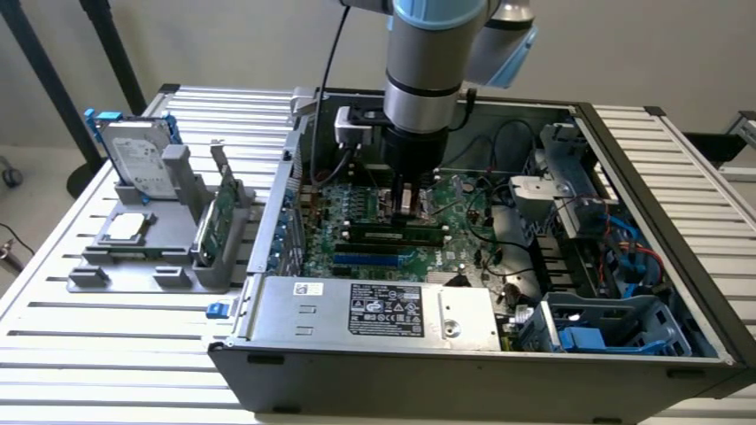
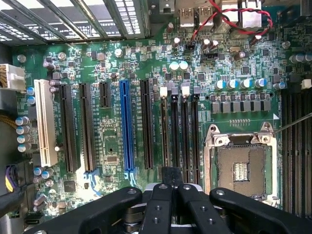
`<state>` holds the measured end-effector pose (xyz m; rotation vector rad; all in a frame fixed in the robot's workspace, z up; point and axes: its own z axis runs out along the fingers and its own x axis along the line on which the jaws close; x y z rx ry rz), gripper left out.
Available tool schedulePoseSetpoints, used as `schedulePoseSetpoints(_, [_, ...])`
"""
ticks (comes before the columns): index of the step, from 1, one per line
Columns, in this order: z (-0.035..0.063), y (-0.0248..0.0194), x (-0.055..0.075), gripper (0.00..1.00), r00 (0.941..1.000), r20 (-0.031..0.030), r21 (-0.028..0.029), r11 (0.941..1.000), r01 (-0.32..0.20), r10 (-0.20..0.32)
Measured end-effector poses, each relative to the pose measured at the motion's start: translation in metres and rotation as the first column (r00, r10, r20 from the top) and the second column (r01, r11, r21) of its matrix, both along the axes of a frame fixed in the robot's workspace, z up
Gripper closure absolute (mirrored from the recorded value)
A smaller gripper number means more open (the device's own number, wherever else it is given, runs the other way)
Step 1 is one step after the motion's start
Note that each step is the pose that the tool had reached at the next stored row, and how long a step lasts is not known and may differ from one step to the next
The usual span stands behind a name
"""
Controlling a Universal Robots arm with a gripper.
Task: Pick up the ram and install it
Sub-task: 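Press down the ram until it locks into place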
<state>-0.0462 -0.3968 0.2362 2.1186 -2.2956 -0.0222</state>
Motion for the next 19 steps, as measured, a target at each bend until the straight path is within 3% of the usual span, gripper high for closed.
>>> schedulePoseSetpoints(8, [-0.0024, -0.0001, -0.0012, 0.89, 1.0000, 0.0059, 0.0027, 1.0000, 0.000, 0.000])
schedulePoseSetpoints(19, [-0.0051, -0.0001, -0.0014, 0.89, 1.0000, 0.0061, 0.0035, 1.0000, -0.001, 0.001])
